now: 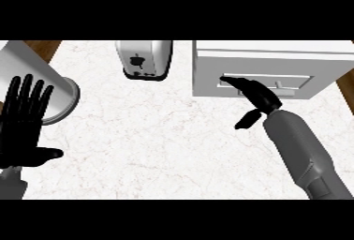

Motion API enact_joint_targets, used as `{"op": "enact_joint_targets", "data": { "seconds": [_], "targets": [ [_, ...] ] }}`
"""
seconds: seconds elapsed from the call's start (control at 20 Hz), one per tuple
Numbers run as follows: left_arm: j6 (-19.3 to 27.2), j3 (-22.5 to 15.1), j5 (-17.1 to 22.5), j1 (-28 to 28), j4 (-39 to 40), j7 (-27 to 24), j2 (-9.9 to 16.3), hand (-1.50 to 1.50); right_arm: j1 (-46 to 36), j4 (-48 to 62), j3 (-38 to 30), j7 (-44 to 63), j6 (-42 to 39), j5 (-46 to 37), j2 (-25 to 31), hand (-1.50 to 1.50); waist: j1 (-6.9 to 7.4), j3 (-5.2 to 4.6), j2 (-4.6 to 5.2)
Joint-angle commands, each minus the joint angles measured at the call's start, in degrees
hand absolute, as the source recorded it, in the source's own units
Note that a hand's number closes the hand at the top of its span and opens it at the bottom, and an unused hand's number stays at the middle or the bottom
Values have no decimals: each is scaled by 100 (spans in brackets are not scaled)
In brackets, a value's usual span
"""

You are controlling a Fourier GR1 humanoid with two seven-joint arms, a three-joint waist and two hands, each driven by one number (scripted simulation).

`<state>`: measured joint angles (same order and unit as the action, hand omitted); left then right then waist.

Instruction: Pick up the cup, place it into the drawer and close the drawer

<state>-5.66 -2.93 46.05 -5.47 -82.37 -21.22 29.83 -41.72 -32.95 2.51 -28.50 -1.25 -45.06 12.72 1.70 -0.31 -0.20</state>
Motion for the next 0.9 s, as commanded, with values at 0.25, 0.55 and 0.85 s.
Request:
{"op": "enact_joint_targets", "data": {
  "seconds": [0.25,0.55,0.85],
  "targets": [
    [-436,45,-76,-66,224,-47,-50,-150,-1240,1641,-413,-145,-151,-39,341,-150,166,39,168],
    [-212,-40,-197,-268,146,85,-133,-150,-1441,1991,-583,-451,-274,23,790,-150,304,51,239],
    [-241,23,-348,-269,398,-89,-177,-150,-1590,2128,-642,-515,-238,42,797,-150,301,47,235]
  ]
}}
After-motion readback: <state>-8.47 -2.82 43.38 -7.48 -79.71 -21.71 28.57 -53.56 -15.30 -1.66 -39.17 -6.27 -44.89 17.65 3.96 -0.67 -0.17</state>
